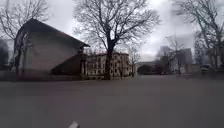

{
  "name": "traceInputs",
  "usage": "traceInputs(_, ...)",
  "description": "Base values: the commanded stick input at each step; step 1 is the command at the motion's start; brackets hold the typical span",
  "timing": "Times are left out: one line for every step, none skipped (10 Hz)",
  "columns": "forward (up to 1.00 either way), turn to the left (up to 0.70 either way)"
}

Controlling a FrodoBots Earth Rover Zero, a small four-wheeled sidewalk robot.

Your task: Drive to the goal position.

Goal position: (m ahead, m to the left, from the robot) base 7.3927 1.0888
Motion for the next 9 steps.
traceInputs(1.00,-0.38)
traceInputs(1.00,-0.32)
traceInputs(1.00,-0.24)
traceInputs(1.00,-0.16)
traceInputs(1.00,-0.08)
traceInputs(1.00,0.00)
traceInputs(1.00,-0.05)
traceInputs(1.00,-0.09)
traceInputs(1.00,-0.13)
